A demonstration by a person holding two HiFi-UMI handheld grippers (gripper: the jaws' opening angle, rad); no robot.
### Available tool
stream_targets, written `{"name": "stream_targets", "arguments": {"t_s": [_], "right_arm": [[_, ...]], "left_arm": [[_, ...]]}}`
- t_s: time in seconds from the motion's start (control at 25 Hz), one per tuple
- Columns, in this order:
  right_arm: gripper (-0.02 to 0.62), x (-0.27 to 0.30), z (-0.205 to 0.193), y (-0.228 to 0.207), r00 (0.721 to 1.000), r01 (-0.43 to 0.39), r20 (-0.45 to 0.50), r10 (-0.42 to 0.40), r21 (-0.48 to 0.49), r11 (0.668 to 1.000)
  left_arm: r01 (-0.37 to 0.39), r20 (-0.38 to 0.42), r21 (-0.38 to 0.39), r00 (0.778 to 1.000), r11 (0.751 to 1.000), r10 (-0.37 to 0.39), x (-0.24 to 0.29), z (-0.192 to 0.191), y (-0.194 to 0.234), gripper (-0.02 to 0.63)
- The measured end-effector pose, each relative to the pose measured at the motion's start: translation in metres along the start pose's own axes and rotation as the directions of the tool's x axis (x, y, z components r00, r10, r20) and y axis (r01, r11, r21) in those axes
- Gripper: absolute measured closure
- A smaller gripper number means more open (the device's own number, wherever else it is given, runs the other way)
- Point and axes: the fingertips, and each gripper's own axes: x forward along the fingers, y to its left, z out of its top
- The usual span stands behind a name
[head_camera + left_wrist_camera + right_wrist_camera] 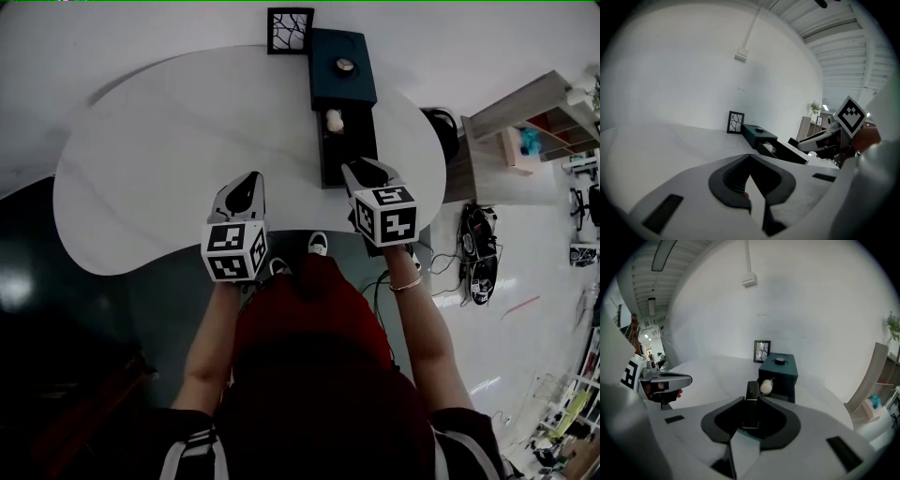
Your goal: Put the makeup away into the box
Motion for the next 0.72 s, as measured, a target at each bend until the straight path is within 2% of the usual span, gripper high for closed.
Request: {"name": "stream_targets", "arguments": {"t_s": [0.24, 0.72], "right_arm": [[0.491, 0.004, 0.0, -0.024, 1.0, 0.008, -0.015, -0.008, -0.001, 1.0], [0.491, 0.032, -0.003, -0.035, 0.994, -0.071, -0.089, 0.067, -0.038, 0.997]], "left_arm": [[0.027, -0.005, 0.01, 1.0, 1.0, -0.027, 0.02, 0.009, -0.02, 0.584], [0.028, -0.023, 0.024, 0.999, 0.999, -0.027, 0.054, 0.019, -0.034, 0.584]]}}
